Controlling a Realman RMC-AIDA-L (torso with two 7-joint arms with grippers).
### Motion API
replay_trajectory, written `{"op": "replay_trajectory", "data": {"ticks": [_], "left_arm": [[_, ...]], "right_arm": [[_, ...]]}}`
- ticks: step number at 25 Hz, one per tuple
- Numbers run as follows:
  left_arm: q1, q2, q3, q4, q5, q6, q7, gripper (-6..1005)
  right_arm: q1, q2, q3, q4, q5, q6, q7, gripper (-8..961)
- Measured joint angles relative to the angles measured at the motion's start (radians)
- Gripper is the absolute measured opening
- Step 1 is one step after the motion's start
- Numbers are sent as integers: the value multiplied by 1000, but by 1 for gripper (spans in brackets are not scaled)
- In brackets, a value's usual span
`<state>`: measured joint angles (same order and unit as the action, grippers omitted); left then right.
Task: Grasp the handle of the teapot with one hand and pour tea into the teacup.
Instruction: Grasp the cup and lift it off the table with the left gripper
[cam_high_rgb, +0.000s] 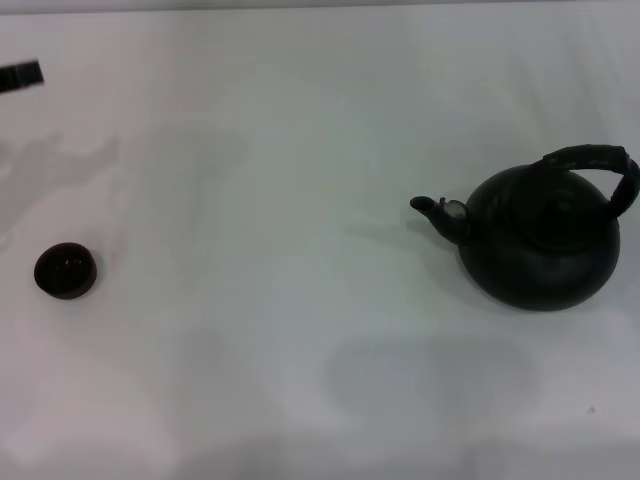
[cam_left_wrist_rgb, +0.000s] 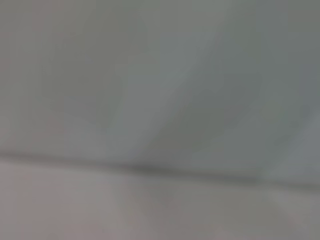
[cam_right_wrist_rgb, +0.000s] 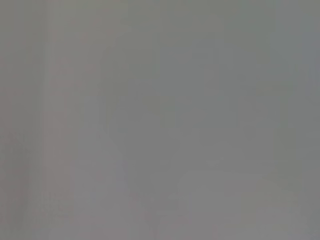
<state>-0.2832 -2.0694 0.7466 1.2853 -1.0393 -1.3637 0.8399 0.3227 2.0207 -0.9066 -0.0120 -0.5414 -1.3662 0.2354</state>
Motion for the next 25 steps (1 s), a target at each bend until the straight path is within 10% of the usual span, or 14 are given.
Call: {"op": "replay_trajectory", "data": {"ticks": [6,25], "left_arm": [[-2,-1,72,200,274,-157,-194,862],[47,-6,179,234,413,-272,-257,871]], "right_arm": [[1,-1,2,-1,1,0,1,867],[1,-1,1,7,-2,1,1,867]]}}
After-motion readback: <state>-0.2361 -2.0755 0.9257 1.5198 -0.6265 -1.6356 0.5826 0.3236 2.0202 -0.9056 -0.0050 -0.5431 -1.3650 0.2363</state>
